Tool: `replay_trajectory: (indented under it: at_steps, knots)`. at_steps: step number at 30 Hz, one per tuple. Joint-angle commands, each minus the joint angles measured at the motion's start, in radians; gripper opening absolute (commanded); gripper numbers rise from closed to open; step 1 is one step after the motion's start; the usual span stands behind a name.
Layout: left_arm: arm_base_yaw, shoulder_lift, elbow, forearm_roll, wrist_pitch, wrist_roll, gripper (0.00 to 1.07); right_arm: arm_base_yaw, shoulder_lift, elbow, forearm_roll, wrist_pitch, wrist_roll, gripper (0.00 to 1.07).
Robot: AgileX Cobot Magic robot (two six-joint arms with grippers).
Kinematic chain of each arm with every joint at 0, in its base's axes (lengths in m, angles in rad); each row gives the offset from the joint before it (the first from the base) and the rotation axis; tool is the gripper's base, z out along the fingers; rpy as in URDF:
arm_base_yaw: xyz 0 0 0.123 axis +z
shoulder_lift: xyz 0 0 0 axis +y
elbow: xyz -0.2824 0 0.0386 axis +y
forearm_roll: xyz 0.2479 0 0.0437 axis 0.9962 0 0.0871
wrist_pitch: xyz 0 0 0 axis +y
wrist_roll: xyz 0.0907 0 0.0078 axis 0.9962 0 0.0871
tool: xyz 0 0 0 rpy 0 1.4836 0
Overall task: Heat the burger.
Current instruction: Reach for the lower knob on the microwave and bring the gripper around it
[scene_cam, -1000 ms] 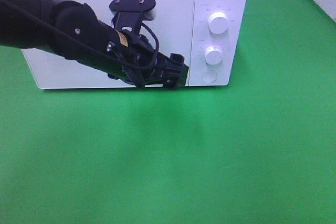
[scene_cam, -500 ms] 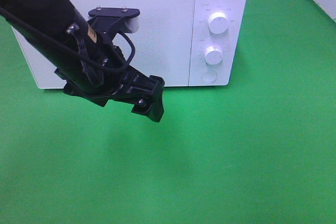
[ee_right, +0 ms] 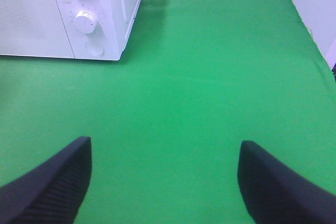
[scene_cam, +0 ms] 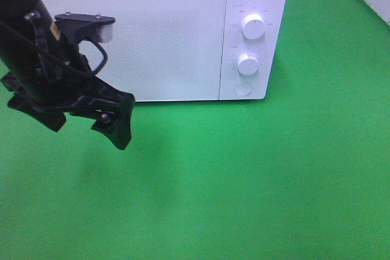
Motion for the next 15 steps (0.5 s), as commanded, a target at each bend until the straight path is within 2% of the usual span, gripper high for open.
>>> replay_trajectory:
  at_steps: [1,2,3,4,5,6,9,11,12,13,14,15]
  knots:
    - [0.091,-0.035,-0.004,0.002,0.054,0.032,1.02,-0.007,-0.027,0.001,-0.005,-0.003,0.009,0.74]
    - [0.14,-0.05,-0.004,0.002,0.078,0.045,1.02,-0.007,-0.027,0.001,-0.005,-0.003,0.009,0.74]
    - [0.14,-0.05,-0.004,0.002,0.078,0.045,1.02,-0.007,-0.027,0.001,-0.005,-0.003,0.009,0.74]
    - [0.198,-0.067,-0.004,0.002,0.109,0.06,1.02,-0.007,-0.027,0.001,-0.005,-0.003,0.009,0.74]
    - [0.198,-0.067,-0.004,0.002,0.109,0.06,1.02,-0.007,-0.027,0.001,-0.005,-0.003,0.009,0.74]
    - [0.252,-0.087,-0.004,0.005,0.13,0.069,1.02,-0.007,-0.027,0.001,-0.005,-0.003,0.009,0.74]
    - [0.281,-0.1,-0.004,0.004,0.139,0.073,1.02,-0.007,-0.027,0.001,-0.005,-0.003,0.009,0.74]
    - [0.392,-0.159,-0.004,0.001,0.158,0.094,1.02,-0.007,-0.027,0.001,-0.005,-0.003,0.009,0.74]
    - [0.392,-0.159,-0.004,0.001,0.158,0.094,1.02,-0.007,-0.027,0.001,-0.005,-0.003,0.009,0.74]
    - [0.444,-0.185,-0.004,0.0,0.178,0.105,1.02,-0.007,-0.027,0.001,-0.005,-0.003,0.009,0.74]
    - [0.444,-0.185,-0.004,0.0,0.178,0.105,1.02,-0.007,-0.027,0.001,-0.005,-0.003,0.009,0.74]
    - [0.484,-0.208,-0.004,-0.002,0.195,0.121,1.02,-0.007,-0.027,0.001,-0.005,-0.003,0.009,0.74]
